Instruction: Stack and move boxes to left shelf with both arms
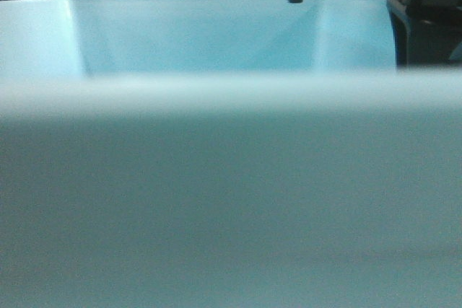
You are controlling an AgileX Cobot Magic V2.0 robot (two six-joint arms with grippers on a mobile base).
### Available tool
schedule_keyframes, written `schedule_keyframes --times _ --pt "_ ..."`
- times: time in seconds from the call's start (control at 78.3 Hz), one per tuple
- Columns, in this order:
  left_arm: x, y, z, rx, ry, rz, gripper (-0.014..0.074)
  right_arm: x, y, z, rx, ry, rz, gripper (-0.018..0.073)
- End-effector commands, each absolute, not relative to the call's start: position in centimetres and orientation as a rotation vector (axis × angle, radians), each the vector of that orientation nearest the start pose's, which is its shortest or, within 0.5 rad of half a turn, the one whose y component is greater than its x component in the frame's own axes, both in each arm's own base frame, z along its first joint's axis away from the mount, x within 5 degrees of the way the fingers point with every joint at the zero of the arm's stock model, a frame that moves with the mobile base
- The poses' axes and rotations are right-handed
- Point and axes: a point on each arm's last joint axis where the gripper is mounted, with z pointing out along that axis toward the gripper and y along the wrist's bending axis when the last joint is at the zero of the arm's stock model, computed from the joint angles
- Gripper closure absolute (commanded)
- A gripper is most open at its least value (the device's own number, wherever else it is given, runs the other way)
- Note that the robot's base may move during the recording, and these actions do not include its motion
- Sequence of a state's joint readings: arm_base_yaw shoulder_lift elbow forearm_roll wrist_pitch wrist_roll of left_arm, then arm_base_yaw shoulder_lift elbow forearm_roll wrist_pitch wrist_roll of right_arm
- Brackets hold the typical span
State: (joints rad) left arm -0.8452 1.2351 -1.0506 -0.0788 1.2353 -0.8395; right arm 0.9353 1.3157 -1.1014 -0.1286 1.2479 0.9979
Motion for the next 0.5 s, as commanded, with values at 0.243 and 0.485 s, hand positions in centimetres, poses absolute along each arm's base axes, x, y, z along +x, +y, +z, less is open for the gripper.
schedule_keyframes --times 0.243,0.485 --pt "12.92 -16.22 32.55 -0.006 3.048 -0.376 0.0599 14.87 17.68 32.40 0.049 2.857 0.157 0.0508" --pt "12.92 -16.22 32.55 -0.006 3.048 -0.376 0.0599 14.87 17.68 32.40 0.049 2.857 0.157 0.0508"
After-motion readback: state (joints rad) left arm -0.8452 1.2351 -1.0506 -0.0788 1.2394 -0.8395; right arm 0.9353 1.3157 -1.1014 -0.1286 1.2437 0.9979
